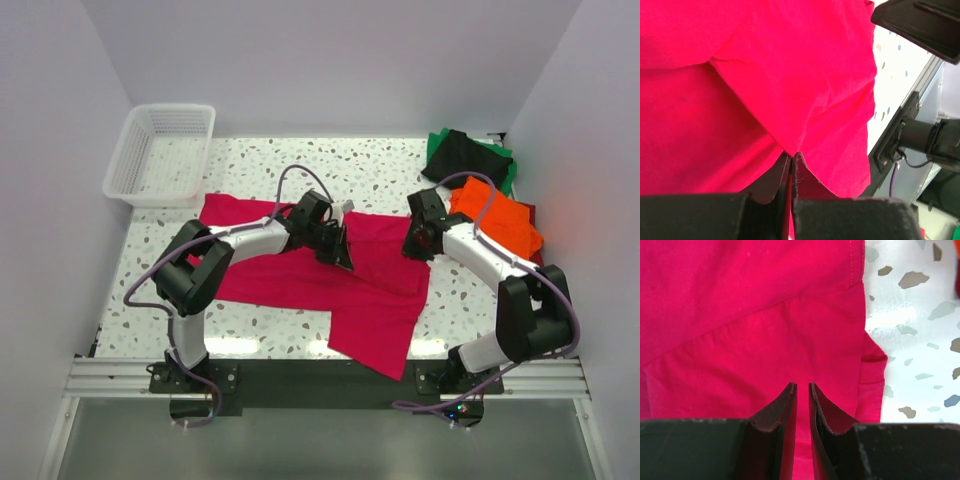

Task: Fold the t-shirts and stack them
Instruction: Fold the tshirt

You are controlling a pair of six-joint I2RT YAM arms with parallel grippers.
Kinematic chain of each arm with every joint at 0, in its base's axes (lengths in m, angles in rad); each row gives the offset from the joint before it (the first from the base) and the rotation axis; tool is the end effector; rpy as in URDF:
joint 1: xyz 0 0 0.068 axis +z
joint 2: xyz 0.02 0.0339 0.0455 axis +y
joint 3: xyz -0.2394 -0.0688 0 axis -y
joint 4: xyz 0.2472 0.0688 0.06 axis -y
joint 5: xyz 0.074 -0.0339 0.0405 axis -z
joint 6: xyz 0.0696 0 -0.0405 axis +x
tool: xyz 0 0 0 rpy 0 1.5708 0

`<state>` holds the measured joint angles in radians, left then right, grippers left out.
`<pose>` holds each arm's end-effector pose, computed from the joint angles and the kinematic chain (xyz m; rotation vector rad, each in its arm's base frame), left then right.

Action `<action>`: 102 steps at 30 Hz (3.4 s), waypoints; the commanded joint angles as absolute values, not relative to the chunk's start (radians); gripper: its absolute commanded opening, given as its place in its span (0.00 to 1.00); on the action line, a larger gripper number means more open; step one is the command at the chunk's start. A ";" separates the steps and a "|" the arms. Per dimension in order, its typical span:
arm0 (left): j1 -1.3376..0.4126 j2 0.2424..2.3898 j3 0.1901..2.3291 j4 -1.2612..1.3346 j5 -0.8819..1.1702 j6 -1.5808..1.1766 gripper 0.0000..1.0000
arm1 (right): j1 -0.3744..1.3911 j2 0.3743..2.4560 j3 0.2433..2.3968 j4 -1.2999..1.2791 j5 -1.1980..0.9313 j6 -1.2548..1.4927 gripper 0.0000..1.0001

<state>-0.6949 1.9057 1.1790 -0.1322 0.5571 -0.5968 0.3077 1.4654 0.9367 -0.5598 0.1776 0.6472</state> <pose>0.2915 -0.2909 0.1194 0.4106 2.6279 -1.1959 0.2940 0.0805 0.1524 0.5015 2.5848 0.0893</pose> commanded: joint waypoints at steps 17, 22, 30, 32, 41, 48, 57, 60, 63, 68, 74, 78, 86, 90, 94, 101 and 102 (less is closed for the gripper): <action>-0.690 1.931 1.403 -0.521 -0.048 -0.563 0.38 | 0.316 1.588 1.055 -0.549 0.308 0.623 0.34; -0.623 1.925 1.473 -0.583 -0.143 -0.575 0.39 | 0.316 1.640 1.181 -0.561 0.359 0.609 0.47; -0.443 1.911 1.434 -0.624 -0.189 -0.583 0.39 | 0.314 1.807 1.279 -0.629 0.337 0.646 0.48; -0.397 1.905 1.428 -0.624 -0.219 -0.565 0.39 | 0.316 1.810 1.263 -0.621 0.341 0.661 0.50; -0.249 1.977 1.473 -0.615 -0.163 -0.515 0.38 | 0.314 1.856 1.236 -0.614 0.331 0.676 0.61; -0.167 2.034 1.491 -0.629 -0.147 -0.520 0.38 | 0.305 1.956 1.310 -0.632 0.333 0.675 0.61; -0.103 2.154 1.568 -0.667 -0.146 -0.578 0.39 | 0.209 2.098 1.474 -0.670 0.314 0.606 0.61; -0.091 2.204 1.623 -0.678 -0.132 -0.580 0.39 | 0.181 2.143 1.550 -0.703 0.334 0.569 0.61; -0.083 2.272 1.690 -0.683 -0.115 -0.572 0.39 | 0.167 2.192 1.626 -0.726 0.347 0.528 0.61; -0.077 2.341 1.830 -0.726 -0.107 -0.560 0.38 | 0.164 2.241 1.738 -0.767 0.359 0.496 0.60; -0.072 2.243 1.776 -0.670 -0.118 -0.543 0.39 | 0.164 2.162 1.715 -0.746 0.391 0.485 0.59; -0.071 2.086 1.683 -0.600 -0.118 -0.534 0.39 | 0.166 2.040 1.657 -0.707 0.382 0.474 0.58; -0.072 1.746 1.468 -0.523 -0.140 -0.525 0.40 | 0.195 1.791 1.585 -0.699 0.377 0.443 0.59; -0.072 1.625 1.330 -0.566 -0.155 -0.561 0.40 | 0.225 1.676 1.473 -0.703 0.310 0.449 0.59; -0.072 1.499 1.160 -0.594 -0.160 -0.635 0.39 | 0.261 1.550 1.297 -0.692 0.233 0.471 0.57; -0.071 1.217 0.875 -0.641 -0.251 -0.799 0.38 | 0.388 1.332 1.014 -0.669 0.189 0.546 0.56; -0.069 1.200 0.847 -0.649 -0.261 -0.813 0.39 | 0.402 1.315 0.990 -0.664 0.183 0.567 0.56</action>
